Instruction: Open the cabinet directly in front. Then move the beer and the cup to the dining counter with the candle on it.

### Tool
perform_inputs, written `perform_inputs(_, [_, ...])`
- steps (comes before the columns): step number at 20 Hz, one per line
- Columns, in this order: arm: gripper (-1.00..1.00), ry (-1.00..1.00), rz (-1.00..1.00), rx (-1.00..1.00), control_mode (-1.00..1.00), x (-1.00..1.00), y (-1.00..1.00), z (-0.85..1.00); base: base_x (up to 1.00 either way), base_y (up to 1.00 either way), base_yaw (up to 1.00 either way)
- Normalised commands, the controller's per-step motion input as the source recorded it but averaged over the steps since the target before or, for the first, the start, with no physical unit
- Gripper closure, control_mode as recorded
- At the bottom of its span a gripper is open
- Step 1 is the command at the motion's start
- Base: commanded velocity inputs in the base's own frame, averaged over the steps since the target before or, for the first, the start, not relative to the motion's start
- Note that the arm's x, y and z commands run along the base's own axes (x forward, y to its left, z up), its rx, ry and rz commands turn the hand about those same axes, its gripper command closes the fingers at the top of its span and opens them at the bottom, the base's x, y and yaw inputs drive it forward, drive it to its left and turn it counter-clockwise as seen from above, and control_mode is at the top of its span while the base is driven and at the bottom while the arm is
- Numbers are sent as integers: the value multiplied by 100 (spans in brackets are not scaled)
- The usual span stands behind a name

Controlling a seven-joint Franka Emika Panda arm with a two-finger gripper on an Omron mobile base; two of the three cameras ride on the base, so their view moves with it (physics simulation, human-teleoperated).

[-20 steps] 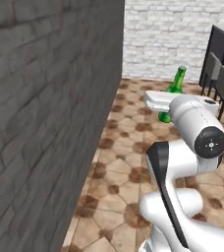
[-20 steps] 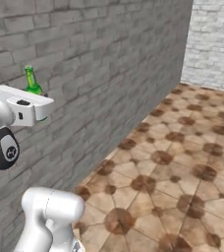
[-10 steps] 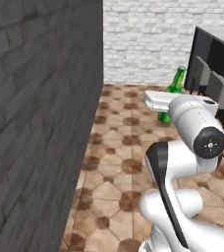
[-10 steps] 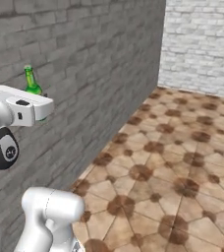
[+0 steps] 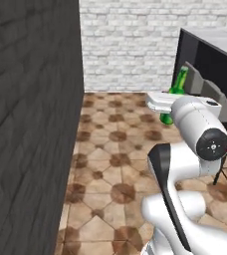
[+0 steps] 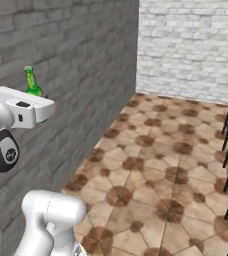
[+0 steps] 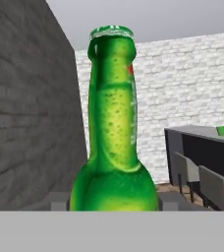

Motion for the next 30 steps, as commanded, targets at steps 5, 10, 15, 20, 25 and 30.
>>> perform_inputs(5, [100, 0, 0, 0, 100, 0, 0, 0, 100, 9, -21])
perform_inputs(10, [100, 0, 0, 0, 100, 0, 0, 0, 100, 15, -17])
perform_inputs(15, [100, 0, 0, 0, 100, 0, 0, 0, 100, 29, -13])
perform_inputs(20, [100, 0, 0, 0, 100, 0, 0, 0, 100, 27, -10])
perform_inputs(25, [100, 0, 0, 0, 100, 0, 0, 0, 100, 22, -10])
perform_inputs(30, [100, 0, 0, 0, 100, 0, 0, 0, 100, 20, -11])
